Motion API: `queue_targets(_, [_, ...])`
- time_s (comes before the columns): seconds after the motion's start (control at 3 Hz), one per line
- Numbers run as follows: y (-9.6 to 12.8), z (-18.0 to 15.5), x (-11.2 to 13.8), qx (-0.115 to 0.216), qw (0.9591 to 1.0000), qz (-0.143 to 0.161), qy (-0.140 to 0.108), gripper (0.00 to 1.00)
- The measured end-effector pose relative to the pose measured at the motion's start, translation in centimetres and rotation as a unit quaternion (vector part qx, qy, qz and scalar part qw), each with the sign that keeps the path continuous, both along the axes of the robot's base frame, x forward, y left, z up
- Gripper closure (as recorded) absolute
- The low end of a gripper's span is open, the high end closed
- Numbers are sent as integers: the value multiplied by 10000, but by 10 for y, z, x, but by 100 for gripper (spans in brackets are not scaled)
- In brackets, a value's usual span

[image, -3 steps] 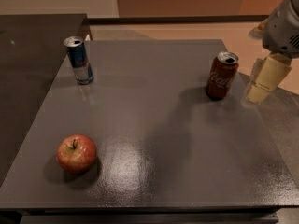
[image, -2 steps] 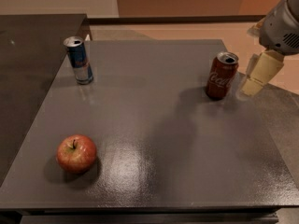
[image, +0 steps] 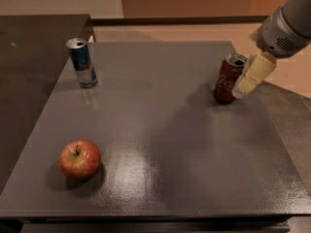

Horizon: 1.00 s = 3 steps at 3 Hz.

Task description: Move coke can near redbull can

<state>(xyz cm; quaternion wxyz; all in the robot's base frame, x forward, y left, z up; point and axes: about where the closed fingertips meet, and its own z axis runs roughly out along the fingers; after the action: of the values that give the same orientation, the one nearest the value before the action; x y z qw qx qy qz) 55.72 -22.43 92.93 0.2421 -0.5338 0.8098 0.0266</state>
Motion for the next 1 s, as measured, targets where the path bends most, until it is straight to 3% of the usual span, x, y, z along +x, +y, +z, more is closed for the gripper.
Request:
queue_targets(0.67, [5, -19, 18, 244, 9995, -81, 169, 1])
queue_targets(1.0, [6, -23, 20, 328, 9991, -69, 265, 20])
